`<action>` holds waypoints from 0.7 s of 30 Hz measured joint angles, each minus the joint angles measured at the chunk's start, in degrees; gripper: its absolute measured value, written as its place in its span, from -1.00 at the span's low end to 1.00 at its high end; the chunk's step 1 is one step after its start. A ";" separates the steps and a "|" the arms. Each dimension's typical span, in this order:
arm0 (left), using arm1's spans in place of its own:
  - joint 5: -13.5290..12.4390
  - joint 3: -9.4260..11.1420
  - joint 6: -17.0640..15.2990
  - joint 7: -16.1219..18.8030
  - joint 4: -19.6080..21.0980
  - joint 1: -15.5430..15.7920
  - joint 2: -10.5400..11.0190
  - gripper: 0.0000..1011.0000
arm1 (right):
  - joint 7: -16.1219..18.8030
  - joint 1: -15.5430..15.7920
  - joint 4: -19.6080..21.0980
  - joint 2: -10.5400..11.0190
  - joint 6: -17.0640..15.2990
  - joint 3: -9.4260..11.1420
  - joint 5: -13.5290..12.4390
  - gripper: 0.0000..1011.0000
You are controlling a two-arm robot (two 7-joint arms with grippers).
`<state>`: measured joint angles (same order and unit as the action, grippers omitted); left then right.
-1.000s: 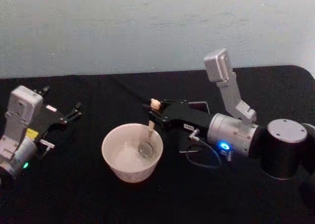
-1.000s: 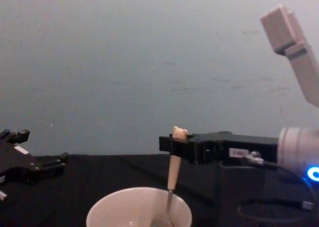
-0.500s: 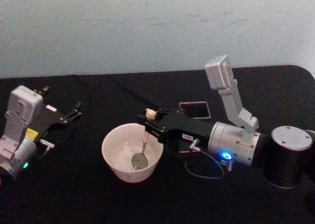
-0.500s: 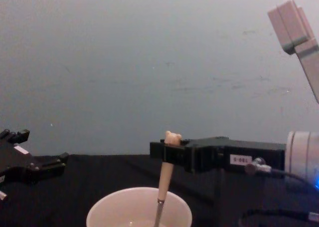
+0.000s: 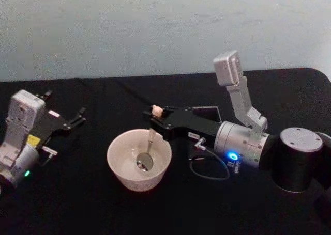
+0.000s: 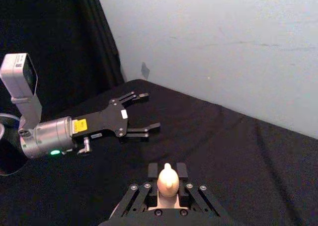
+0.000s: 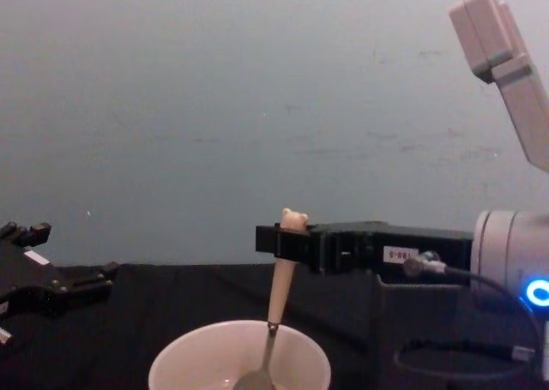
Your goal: Pick up the stirring spoon with one hand, stir inside the cup, then place it back in its original position.
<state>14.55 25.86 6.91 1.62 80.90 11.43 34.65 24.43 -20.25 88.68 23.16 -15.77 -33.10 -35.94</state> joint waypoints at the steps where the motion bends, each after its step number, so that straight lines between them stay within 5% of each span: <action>1: 0.00 0.00 0.00 0.00 0.00 0.00 0.00 0.98 | -0.17 -0.08 -0.06 -0.03 -0.04 0.06 -0.11 -0.57; 12: 0.00 0.00 0.00 0.00 0.00 0.00 0.00 0.98 | -1.55 -0.56 0.48 0.16 -0.99 1.72 -2.11 -0.58; 21: 0.00 0.00 0.00 0.00 0.00 0.00 0.00 0.98 | -3.35 -1.25 1.45 0.56 -2.74 4.56 -6.67 -0.57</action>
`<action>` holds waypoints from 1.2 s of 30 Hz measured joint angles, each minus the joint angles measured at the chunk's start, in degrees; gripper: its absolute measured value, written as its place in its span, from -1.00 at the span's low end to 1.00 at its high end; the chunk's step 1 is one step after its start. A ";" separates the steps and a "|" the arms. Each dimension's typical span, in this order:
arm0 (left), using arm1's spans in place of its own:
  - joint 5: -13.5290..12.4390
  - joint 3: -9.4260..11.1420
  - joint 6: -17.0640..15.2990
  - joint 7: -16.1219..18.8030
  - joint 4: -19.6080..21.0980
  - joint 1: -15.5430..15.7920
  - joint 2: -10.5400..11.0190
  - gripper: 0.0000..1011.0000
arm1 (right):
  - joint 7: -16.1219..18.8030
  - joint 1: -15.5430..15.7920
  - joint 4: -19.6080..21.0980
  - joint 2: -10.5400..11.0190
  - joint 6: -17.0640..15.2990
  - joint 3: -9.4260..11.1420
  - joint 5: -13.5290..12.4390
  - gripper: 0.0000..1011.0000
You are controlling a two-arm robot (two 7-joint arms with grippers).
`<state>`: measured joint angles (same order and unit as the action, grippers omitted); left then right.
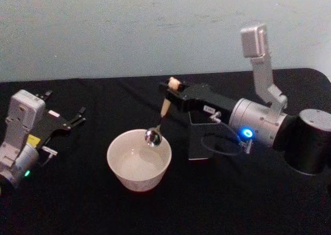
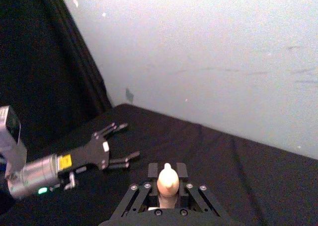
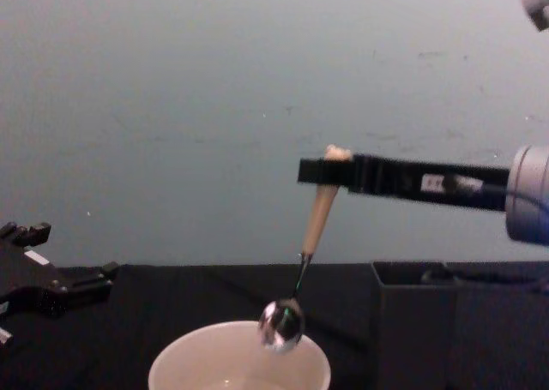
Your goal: Pick up the stirring spoon with one hand, stir inside the cup, then place it back in its original position.
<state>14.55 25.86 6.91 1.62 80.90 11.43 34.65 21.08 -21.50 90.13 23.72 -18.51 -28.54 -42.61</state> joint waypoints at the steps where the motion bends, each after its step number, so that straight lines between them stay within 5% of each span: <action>1: 0.00 0.00 0.00 0.00 0.00 0.00 0.00 0.98 | -0.18 -0.07 0.03 0.02 -0.13 0.27 -0.44 -0.57; 19: 0.00 0.00 0.00 0.00 0.00 0.00 0.00 0.98 | -3.01 0.47 2.08 2.94 -0.33 6.90 -9.48 -0.57; 36: 0.00 0.00 0.00 0.00 0.00 0.00 0.00 0.98 | -1.05 4.02 3.32 8.02 3.67 9.38 -13.36 -0.57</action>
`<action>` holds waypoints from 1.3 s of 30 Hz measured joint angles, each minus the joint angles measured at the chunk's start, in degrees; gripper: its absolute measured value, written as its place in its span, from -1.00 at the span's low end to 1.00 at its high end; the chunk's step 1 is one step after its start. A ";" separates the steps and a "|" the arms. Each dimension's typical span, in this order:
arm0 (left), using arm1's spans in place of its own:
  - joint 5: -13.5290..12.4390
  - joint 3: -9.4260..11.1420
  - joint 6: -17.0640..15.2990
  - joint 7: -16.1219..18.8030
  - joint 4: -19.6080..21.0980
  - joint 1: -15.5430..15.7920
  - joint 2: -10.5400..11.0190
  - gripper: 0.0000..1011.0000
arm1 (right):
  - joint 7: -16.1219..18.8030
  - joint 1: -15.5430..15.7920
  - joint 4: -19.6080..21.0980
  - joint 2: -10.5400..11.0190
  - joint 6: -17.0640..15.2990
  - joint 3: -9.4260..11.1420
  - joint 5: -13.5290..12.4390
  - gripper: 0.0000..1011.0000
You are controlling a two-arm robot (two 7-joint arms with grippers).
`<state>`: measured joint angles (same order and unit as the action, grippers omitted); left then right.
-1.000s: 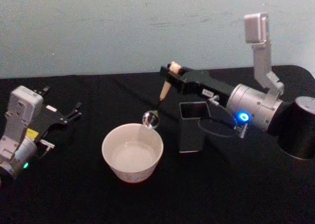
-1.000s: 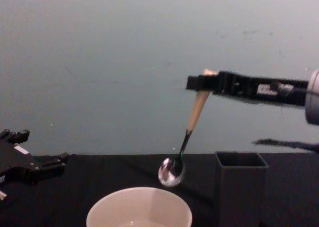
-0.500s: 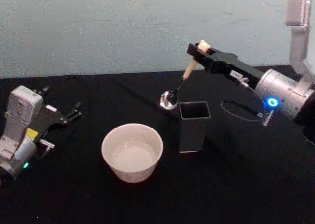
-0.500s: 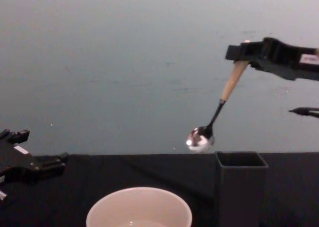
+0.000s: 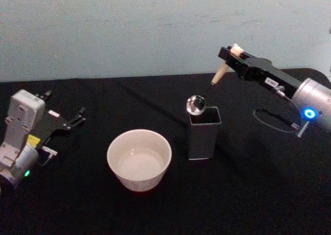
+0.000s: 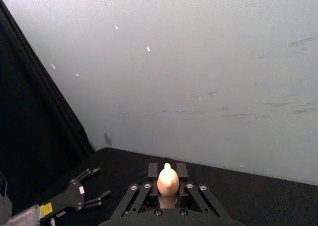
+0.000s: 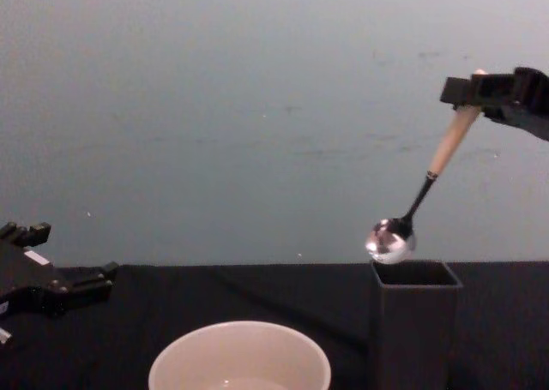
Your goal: Pick up the stirring spoon with one hand, stir inside the cup, then place it back in its original position.
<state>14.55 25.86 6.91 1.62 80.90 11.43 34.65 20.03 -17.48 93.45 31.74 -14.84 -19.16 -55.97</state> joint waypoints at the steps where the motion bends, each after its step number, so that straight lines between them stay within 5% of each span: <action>1: 0.00 0.00 0.00 0.00 0.00 0.00 0.00 0.98 | -0.02 0.24 -0.03 0.43 0.32 0.17 -0.29 -0.57; 9: 0.00 0.00 0.00 0.00 0.00 0.00 0.00 0.98 | -0.24 0.90 -0.11 2.30 1.43 0.30 -1.12 -0.57; 19: 0.00 0.00 0.00 0.00 0.00 0.00 0.00 0.98 | -0.14 0.50 -0.96 3.95 2.93 -2.42 0.91 -0.57; 39: 0.00 0.00 0.00 0.00 0.00 0.00 0.00 0.98 | -0.47 -2.27 -5.40 1.12 1.90 -7.44 8.29 -0.57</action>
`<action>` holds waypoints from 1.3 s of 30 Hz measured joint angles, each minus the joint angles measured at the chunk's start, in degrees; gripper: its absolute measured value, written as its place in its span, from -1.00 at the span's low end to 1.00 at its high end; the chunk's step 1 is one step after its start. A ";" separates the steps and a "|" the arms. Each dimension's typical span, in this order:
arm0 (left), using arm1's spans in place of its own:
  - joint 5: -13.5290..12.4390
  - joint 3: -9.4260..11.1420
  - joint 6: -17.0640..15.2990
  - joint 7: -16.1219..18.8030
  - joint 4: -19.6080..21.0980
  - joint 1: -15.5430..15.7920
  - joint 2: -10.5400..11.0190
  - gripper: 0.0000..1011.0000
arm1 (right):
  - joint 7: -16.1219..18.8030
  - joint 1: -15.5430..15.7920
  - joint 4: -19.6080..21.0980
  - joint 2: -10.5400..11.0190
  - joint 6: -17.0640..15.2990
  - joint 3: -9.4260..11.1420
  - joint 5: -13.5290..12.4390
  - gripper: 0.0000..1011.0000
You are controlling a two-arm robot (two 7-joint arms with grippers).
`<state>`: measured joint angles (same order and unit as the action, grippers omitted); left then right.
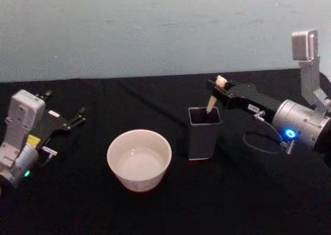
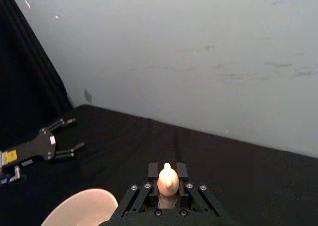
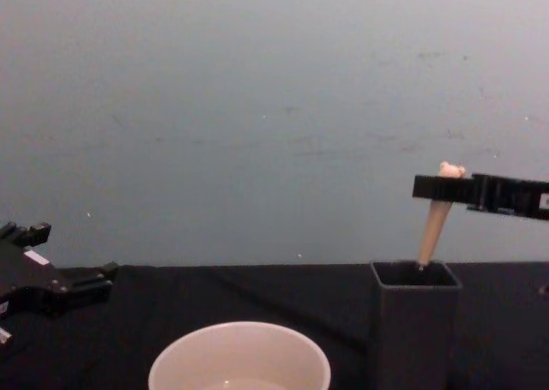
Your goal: Pick up the stirring spoon with one hand, stir inside the cup, then place it back in its original position.
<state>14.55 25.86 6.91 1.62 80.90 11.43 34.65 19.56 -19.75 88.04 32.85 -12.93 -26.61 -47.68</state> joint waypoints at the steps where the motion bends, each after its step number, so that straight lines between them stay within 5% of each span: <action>1: -0.01 0.00 0.00 0.00 0.00 0.00 0.00 0.98 | 0.04 0.00 -0.12 -0.10 -0.25 -0.19 0.35 -0.57; 39: 0.00 0.00 0.00 0.00 0.00 0.00 0.00 0.98 | 0.40 1.17 -1.99 -1.85 -3.34 -0.10 3.88 -0.57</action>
<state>14.55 25.86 6.91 1.62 80.90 11.43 34.65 19.96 -18.58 86.05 31.00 -16.27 -26.71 -43.80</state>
